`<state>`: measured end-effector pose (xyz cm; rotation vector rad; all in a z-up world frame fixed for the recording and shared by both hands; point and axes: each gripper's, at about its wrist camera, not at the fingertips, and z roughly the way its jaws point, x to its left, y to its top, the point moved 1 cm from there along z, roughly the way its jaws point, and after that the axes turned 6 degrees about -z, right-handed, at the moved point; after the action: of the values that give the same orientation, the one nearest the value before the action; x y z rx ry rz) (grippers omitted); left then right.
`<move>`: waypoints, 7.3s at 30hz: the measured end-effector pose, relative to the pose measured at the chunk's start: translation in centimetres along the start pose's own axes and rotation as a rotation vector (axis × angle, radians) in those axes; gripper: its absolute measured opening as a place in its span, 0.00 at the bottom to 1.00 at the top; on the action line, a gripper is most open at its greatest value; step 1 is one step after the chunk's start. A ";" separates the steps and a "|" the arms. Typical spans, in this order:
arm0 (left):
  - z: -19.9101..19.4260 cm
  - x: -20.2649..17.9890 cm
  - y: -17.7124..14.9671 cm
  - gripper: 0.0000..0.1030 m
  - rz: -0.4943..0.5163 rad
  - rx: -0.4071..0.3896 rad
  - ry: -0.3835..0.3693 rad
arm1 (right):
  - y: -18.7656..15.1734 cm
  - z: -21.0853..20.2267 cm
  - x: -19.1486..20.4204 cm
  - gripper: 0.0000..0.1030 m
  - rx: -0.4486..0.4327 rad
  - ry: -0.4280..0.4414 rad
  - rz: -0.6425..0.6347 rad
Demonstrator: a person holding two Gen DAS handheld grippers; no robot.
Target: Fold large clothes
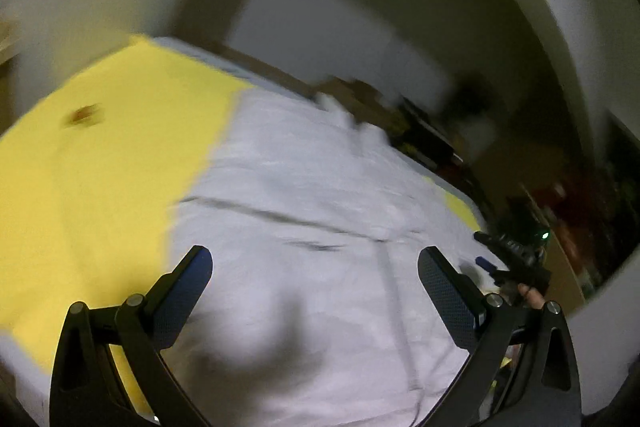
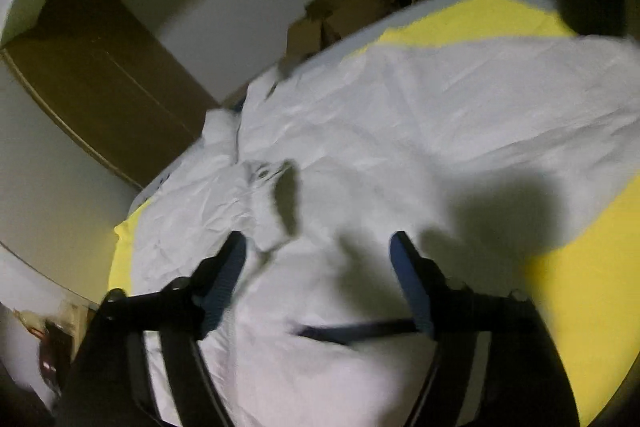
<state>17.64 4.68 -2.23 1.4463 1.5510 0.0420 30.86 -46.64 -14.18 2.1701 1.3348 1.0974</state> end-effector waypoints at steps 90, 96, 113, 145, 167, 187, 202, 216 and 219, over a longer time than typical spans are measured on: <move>-4.6 10.7 -3.7 1.00 -0.277 -0.100 -0.038 | 2.1 6.1 17.3 0.65 0.079 0.288 -0.267; -3.9 9.9 -4.2 1.00 -0.224 -0.096 -0.081 | 6.5 1.2 12.7 0.74 -0.119 0.278 -0.086; 6.5 -10.1 -0.5 1.00 0.492 -0.034 0.218 | 1.9 -9.1 3.7 0.78 -0.138 0.254 -0.119; 32.9 -26.1 -6.4 0.96 1.388 0.398 0.246 | -5.7 -17.8 -14.0 0.79 -0.231 0.147 0.029; 39.1 -24.3 -5.9 0.60 1.440 0.411 0.417 | -5.5 -17.4 -13.2 0.79 -0.206 0.165 0.031; 25.6 -7.3 5.5 0.31 0.046 0.047 0.026 | -5.7 -16.7 -9.7 0.79 -0.167 0.219 -0.008; 24.2 -7.9 8.3 1.00 -0.017 0.004 -0.052 | -6.2 -18.5 -5.9 0.79 -0.172 0.191 -0.075; 16.6 -7.0 6.3 1.00 0.067 0.138 -0.057 | -7.0 -19.7 -4.2 0.83 -0.168 0.139 -0.135; 8.0 -4.3 4.7 1.00 0.116 0.094 -0.092 | -6.8 -18.7 -4.5 0.84 -0.132 0.134 -0.142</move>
<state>25.46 -1.75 -1.01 1.5892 1.4095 -0.0282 11.30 -48.91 -8.68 1.9069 1.4065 1.2553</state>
